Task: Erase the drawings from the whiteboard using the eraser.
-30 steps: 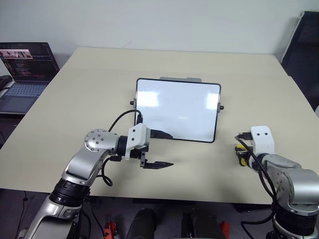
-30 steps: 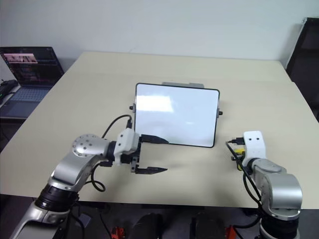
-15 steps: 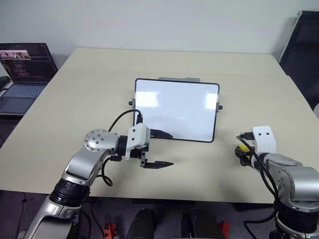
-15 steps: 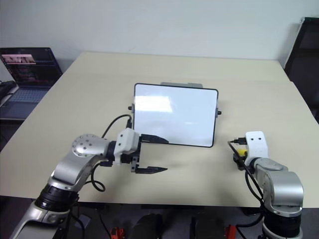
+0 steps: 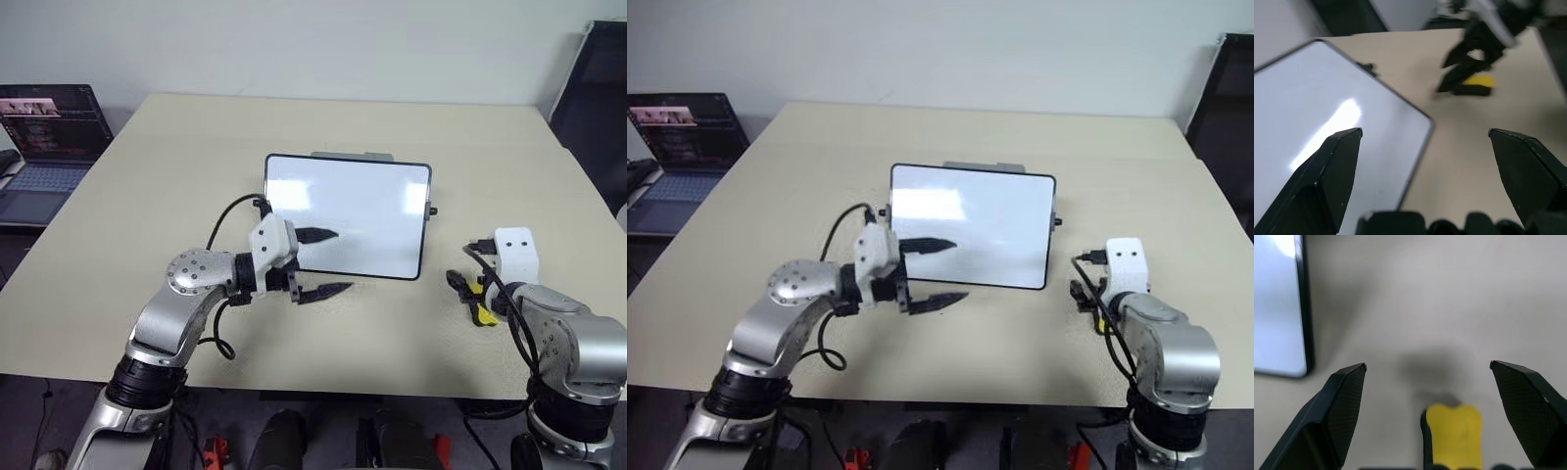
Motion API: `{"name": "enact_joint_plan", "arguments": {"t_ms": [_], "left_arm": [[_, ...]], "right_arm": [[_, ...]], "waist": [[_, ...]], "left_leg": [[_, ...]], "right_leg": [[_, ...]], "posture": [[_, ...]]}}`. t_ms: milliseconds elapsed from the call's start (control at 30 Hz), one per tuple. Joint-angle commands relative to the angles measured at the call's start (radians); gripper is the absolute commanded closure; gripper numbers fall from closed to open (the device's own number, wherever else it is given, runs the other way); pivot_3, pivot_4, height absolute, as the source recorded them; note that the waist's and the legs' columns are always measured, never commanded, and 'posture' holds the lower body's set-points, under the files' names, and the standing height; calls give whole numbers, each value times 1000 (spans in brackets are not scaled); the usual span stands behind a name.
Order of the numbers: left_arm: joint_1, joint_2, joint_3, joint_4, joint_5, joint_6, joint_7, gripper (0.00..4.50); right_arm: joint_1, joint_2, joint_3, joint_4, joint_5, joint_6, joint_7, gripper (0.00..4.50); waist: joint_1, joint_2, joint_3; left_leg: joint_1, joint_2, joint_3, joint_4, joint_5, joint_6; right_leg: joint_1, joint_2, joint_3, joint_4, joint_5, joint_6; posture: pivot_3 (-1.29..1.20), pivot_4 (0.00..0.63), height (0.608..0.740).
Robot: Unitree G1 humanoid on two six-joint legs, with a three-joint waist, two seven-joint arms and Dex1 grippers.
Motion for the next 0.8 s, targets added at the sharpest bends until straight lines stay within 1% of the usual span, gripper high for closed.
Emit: {"name": "enact_joint_plan", "arguments": {"t_ms": [33,133,200,333,400,467,600,800], "left_arm": [[74,-42,59,-78,66,72,208,0],[160,-98,105,-96,141,90,385,0],[207,-129,123,-99,185,79,468,0],[324,-194,164,-80,268,1,620,0],[365,-217,164,-74,321,-43,681,0],[399,-233,176,-65,372,-95,746,0],[429,-270,171,-49,386,-133,787,0],[388,-289,146,-24,379,-141,765,0]], "right_arm": [[13,-2,-27,-59,-1,-128,-9,51],[70,3,-38,-70,-12,-235,-20,51],[122,2,-51,-66,-12,-318,-18,51],[221,23,-103,13,-5,-522,-27,51],[237,42,-139,71,14,-626,-27,51],[261,40,-143,121,11,-737,-20,51],[302,46,-155,202,14,-857,-25,51],[314,34,-147,205,30,-877,-29,51]], "waist": [[-1,0,0],[0,0,0],[1,0,0],[3,0,0],[3,0,0],[3,0,0],[3,0,-1],[3,0,-1]], "left_leg": [[0,0,0,0,0,0],[0,0,0,0,0,0],[0,0,-1,0,0,0],[1,-1,-1,0,0,0],[1,-1,-1,0,0,0],[2,-1,-1,1,0,0],[2,-1,-1,1,0,0],[2,-1,0,3,0,0]], "right_leg": [[0,0,0,0,0,0],[0,-1,1,0,0,0],[0,-4,1,0,0,0],[2,-5,1,-1,0,0],[3,-5,1,-1,0,0],[2,-5,1,0,0,0],[3,-5,1,0,0,0],[3,-5,1,1,0,0]], "posture": [[0,150,740],[0,150,740],[0,150,740],[0,150,740],[0,150,740],[0,150,740],[0,150,740],[0,150,740]]}}
